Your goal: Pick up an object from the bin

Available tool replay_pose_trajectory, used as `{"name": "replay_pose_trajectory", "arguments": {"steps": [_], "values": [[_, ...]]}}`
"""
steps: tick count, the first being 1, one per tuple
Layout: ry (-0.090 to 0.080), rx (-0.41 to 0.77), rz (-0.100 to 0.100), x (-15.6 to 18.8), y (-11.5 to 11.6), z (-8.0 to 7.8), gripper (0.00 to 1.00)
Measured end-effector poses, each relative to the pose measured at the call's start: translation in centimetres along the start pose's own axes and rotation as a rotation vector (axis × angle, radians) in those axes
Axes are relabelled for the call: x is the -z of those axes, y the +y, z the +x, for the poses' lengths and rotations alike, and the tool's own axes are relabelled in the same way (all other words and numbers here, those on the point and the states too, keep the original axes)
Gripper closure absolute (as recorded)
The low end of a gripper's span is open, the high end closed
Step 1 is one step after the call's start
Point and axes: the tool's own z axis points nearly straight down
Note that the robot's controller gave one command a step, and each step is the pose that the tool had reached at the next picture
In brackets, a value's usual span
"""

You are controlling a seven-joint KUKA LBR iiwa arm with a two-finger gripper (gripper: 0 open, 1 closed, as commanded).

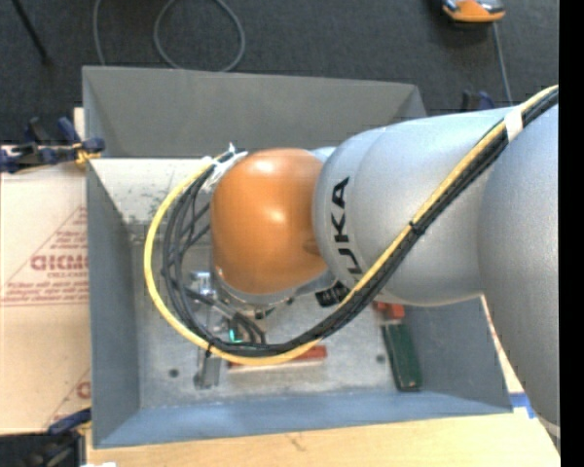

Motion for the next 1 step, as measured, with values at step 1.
{"name": "replay_pose_trajectory", "arguments": {"steps": [1], "values": [[-0.009,0.358,0.003,-12.62,-7.38,-10.17,0.00]]}}
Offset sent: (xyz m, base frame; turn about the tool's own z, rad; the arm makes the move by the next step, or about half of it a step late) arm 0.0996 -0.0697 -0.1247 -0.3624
